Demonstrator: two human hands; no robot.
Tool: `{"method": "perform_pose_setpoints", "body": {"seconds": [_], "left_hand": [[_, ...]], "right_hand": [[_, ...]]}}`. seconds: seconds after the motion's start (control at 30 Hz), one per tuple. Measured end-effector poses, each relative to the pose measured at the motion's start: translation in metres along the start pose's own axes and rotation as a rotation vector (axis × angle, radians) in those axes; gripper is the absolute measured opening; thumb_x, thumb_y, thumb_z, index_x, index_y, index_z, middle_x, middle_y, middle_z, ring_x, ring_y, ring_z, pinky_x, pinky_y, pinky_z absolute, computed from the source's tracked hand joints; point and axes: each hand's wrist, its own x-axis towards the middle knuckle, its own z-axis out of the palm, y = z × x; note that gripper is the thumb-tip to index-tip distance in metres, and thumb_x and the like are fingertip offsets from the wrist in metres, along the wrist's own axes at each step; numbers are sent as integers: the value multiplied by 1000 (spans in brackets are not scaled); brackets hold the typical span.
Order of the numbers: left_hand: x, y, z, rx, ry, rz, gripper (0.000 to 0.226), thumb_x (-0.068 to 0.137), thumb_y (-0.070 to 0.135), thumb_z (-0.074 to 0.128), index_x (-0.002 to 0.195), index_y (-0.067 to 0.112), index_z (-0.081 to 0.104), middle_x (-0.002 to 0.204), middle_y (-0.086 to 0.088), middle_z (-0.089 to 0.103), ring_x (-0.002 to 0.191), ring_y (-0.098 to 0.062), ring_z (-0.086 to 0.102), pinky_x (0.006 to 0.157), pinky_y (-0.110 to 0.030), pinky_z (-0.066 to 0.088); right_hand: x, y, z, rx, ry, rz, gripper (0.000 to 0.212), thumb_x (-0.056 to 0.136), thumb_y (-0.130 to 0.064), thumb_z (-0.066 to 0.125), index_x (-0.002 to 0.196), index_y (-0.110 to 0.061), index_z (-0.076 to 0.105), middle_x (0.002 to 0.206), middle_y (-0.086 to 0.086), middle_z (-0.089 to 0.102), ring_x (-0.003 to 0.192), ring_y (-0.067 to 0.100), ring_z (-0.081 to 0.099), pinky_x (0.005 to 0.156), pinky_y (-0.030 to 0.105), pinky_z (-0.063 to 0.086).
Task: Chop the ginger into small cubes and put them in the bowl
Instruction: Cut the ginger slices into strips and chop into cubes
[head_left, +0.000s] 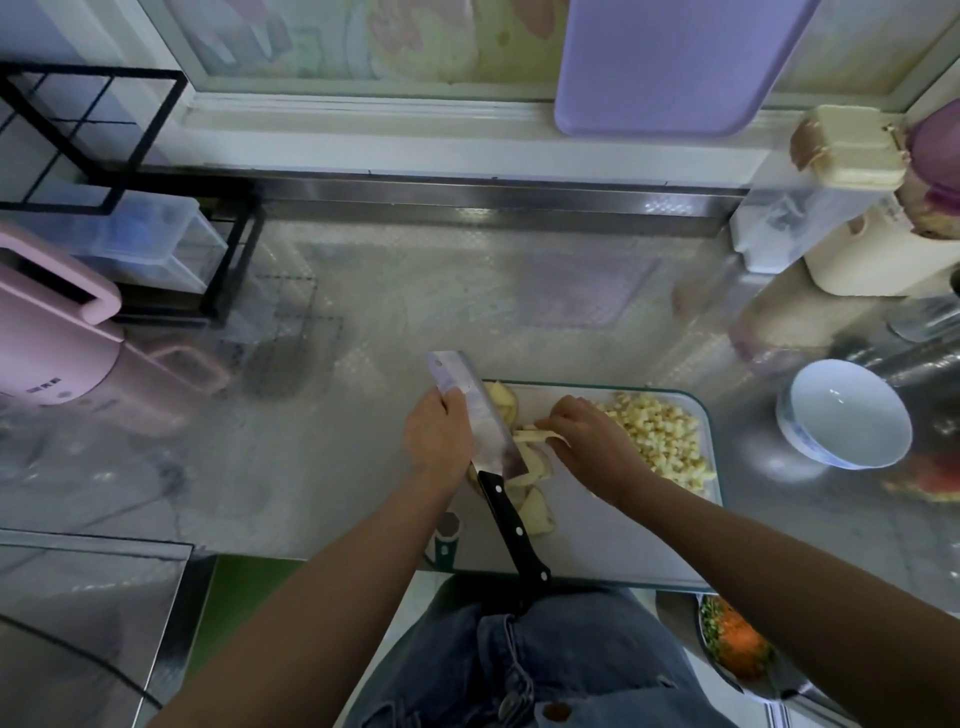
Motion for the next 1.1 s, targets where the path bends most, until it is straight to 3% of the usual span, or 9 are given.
{"method": "perform_pose_setpoints", "body": {"seconds": [0.17, 0.37, 0.57, 0.67, 0.73, 0.77, 0.83, 0.97, 1.1], "left_hand": [[-4, 1, 2, -18, -25, 6, 33, 101, 18, 35, 75, 4, 49, 64, 0, 43, 63, -16, 41, 59, -31, 31], [-9, 9, 10, -35, -36, 53, 41, 100, 18, 37, 60, 14, 36, 58, 1, 37, 53, -10, 32, 50, -28, 25], [-21, 32, 34, -43, -88, 139, 23, 97, 17, 43, 82, 2, 53, 72, -6, 48, 68, -22, 45, 63, -33, 31], [-31, 40, 46, -148, -219, 213, 27, 99, 21, 42, 80, 5, 52, 64, -5, 54, 54, -20, 52, 54, -34, 38], [-37, 43, 49, -230, -340, 256, 29, 100, 26, 44, 88, 4, 59, 64, -8, 61, 51, -22, 59, 49, -34, 46], [-39, 42, 50, -179, -355, 329, 29, 100, 28, 46, 90, 6, 62, 69, -9, 64, 57, -23, 62, 53, -35, 48], [-32, 34, 52, 98, -305, 523, 21, 96, 28, 53, 96, 10, 63, 86, -7, 66, 78, -22, 61, 67, -32, 46], [-17, 11, 56, 766, -305, 740, 34, 87, 27, 59, 119, 18, 54, 118, -6, 53, 110, -25, 46, 92, -33, 38], [-16, 4, 62, 836, -294, 803, 32, 83, 28, 60, 113, 18, 54, 112, -7, 53, 105, -25, 47, 86, -34, 38]], "right_hand": [[0, -3, 0, -10, -24, 64, 16, 85, 1, 63, 92, -5, 77, 90, 15, 65, 84, 32, 60, 71, 38, 49], [-10, -9, -20, 230, 209, 288, 28, 94, -21, 59, 119, -11, 66, 75, -1, 62, 68, 15, 57, 68, 34, 51], [-32, -19, -30, 343, -96, 375, 79, 81, -54, 66, 147, -27, 32, 77, -13, 63, 73, 9, 63, 67, 28, 48], [-41, -16, -26, 303, -74, 472, 60, 86, -37, 63, 140, -24, 41, 83, -2, 64, 76, 20, 62, 65, 30, 45], [-48, -13, -24, 349, 31, 582, 22, 90, -30, 56, 111, -24, 58, 72, -2, 58, 66, 20, 55, 59, 31, 39], [-53, -11, -24, 392, 105, 651, 7, 92, -28, 52, 89, -22, 57, 65, -2, 54, 61, 20, 51, 56, 31, 35], [-60, -6, -24, 456, 223, 753, 22, 93, -25, 50, 71, -22, 47, 58, -3, 48, 56, 19, 46, 51, 31, 29], [-74, -1, -26, 476, 241, 817, 18, 94, -25, 52, 81, -15, 46, 58, -4, 44, 52, 13, 41, 50, 28, 27], [-85, -4, -19, 450, 217, 848, 21, 93, -22, 54, 74, -19, 45, 55, -2, 44, 50, 15, 41, 44, 22, 26]]}}
